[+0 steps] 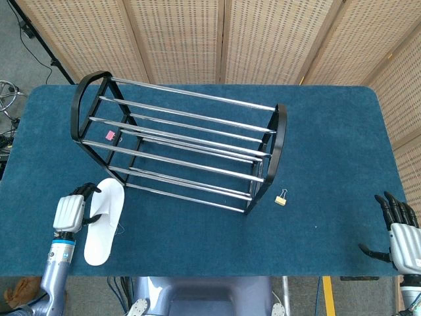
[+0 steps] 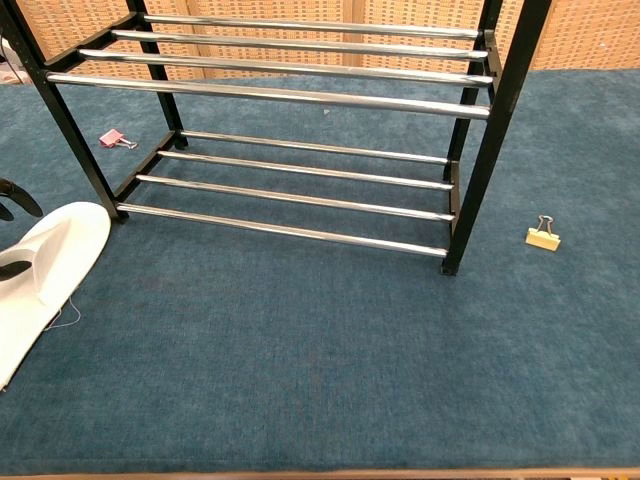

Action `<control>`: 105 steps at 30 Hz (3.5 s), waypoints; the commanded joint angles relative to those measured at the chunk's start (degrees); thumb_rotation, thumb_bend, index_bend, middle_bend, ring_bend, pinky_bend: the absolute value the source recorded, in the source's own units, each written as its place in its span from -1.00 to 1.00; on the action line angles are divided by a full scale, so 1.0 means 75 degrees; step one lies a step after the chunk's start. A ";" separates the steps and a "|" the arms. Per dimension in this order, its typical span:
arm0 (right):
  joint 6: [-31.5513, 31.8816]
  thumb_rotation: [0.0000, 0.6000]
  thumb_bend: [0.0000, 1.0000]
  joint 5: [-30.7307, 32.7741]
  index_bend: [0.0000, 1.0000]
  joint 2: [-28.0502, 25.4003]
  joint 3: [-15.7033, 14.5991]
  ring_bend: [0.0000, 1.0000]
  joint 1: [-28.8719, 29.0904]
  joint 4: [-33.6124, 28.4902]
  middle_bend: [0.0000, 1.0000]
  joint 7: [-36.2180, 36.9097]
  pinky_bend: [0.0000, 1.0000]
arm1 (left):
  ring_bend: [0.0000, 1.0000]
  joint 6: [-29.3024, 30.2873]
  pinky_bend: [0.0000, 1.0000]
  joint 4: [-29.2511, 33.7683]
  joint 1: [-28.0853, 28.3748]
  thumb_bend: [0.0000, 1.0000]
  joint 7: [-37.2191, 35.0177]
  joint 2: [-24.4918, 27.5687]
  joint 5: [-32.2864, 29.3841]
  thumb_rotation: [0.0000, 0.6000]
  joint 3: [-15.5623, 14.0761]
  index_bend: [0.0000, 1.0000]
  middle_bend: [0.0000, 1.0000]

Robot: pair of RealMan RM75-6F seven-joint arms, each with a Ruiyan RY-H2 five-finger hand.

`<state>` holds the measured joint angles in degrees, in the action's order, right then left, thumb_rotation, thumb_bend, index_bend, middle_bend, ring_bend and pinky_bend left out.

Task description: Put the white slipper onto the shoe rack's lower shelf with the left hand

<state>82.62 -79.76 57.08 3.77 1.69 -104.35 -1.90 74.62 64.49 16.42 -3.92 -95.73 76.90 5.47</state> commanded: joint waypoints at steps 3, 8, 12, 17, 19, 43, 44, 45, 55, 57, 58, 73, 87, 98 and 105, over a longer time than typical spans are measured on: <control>-0.0003 1.00 -1.00 0.0002 -1.00 0.0003 -0.0001 -1.00 0.0002 -0.0004 -1.00 -0.0001 -1.00 | -0.32 0.0104 -0.03 -0.0049 -0.0041 -0.53 -0.0035 -0.0003 0.0140 1.00 -0.0049 -0.12 -0.28; -0.0016 1.00 -1.00 0.0005 -1.00 0.0001 -0.0006 -1.00 0.0006 -0.0011 -1.00 0.0000 -1.00 | -0.13 0.0341 0.06 -0.0273 -0.0061 -0.46 0.0026 -0.0061 0.0365 1.00 -0.0087 0.25 0.02; -0.0019 1.00 -1.00 -0.0007 -1.00 0.0006 -0.0012 -1.00 0.0010 -0.0023 -1.00 -0.0008 -1.00 | -0.06 0.0363 0.11 -0.0335 -0.0057 -0.24 -0.0067 -0.0063 0.0511 1.00 -0.0155 0.31 0.07; -0.0052 1.00 -1.00 0.0011 -1.00 -0.0012 -0.0013 -1.00 0.0018 -0.0019 -1.00 0.0043 -1.00 | -0.04 0.0332 0.14 -0.0337 -0.0061 -0.10 -0.0157 0.0002 0.0671 1.00 -0.0262 0.32 0.08; -0.0044 1.00 -1.00 0.0003 -1.00 -0.0019 -0.0016 -1.00 0.0014 -0.0024 -1.00 0.0036 -1.00 | -0.04 0.0325 0.15 -0.0327 -0.0056 -0.05 -0.0200 0.0034 0.0730 1.00 -0.0293 0.32 0.08; -0.0067 1.00 -1.00 0.0088 -1.00 -0.0069 0.0001 -1.00 0.0010 -0.0033 -1.00 0.0109 -1.00 | -0.05 0.1055 0.15 0.0034 0.0813 -0.01 -0.2362 0.0693 0.2913 1.00 -0.0876 0.32 0.08; -0.0085 1.00 -1.00 0.0114 -1.00 -0.0069 0.0008 -1.00 0.0016 -0.0020 -1.00 0.0113 -1.00 | -0.05 0.0994 0.15 0.0125 0.0903 -0.01 -0.2338 0.0677 0.2870 1.00 -0.0787 0.32 0.08; -0.0091 1.00 -1.00 0.0121 -1.00 -0.0069 0.0009 -1.00 0.0019 -0.0018 -1.00 0.0115 -1.00 | -0.05 0.0959 0.15 0.0160 0.0931 -0.01 -0.2314 0.0676 0.2846 1.00 -0.0763 0.32 0.08; -0.0231 1.00 -1.00 0.0304 -1.00 -0.0040 0.0056 -1.00 0.0079 0.0054 -1.00 0.0118 -1.00 | -0.05 -0.0028 0.15 0.0466 0.1575 -0.01 -0.1892 0.0452 0.2354 1.00 -0.0354 0.32 0.08; -0.0278 1.00 -1.00 0.0365 -1.00 -0.0035 0.0071 -1.00 0.0096 0.0077 -1.00 0.0137 -1.00 | -0.05 -0.0106 0.15 0.0388 0.1631 -0.01 -0.1906 0.0332 0.2229 1.00 -0.0279 0.32 0.08; -0.0295 1.00 -1.00 0.0381 -1.00 -0.0035 0.0075 -1.00 0.0103 0.0084 -1.00 0.0143 -1.00 | -0.05 -0.0135 0.15 0.0349 0.1652 -0.01 -0.1894 0.0295 0.2201 1.00 -0.0268 0.32 0.08; -0.0478 1.00 -1.00 0.0675 -1.00 -0.0018 0.0130 -1.00 0.0160 0.0206 -1.00 0.0154 -1.00 | -0.05 -0.1017 0.15 -0.0164 0.2371 -0.03 -0.1254 -0.0328 0.1597 1.00 0.0237 0.31 0.08; -0.0527 1.00 -1.00 0.0930 -1.00 0.0030 0.0198 -1.00 0.0190 0.0276 -1.00 -0.0024 -1.00 | -0.05 -0.1906 0.15 -0.0570 0.3126 -0.04 -0.0852 -0.0752 0.0989 1.00 0.0670 0.30 0.08; -0.0845 1.00 -1.00 0.1208 -1.00 0.0098 0.0286 -1.00 0.0326 0.0511 -1.00 0.0120 -1.00 | -0.05 -0.2084 0.15 -0.0837 0.3445 -0.05 -0.0608 -0.0797 0.0780 1.00 0.0842 0.29 0.07; -0.0967 1.00 -1.00 0.1312 -1.00 0.0138 0.0307 -1.00 0.0388 0.0580 -1.00 0.0098 -1.00 | -0.05 -0.2024 0.15 -0.1132 0.3573 -0.05 -0.0246 -0.0915 0.0632 1.00 0.0958 0.29 0.07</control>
<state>75.45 -70.00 58.07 6.06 4.54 -100.06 -1.11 59.05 56.57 43.05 -6.47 -102.22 81.93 12.45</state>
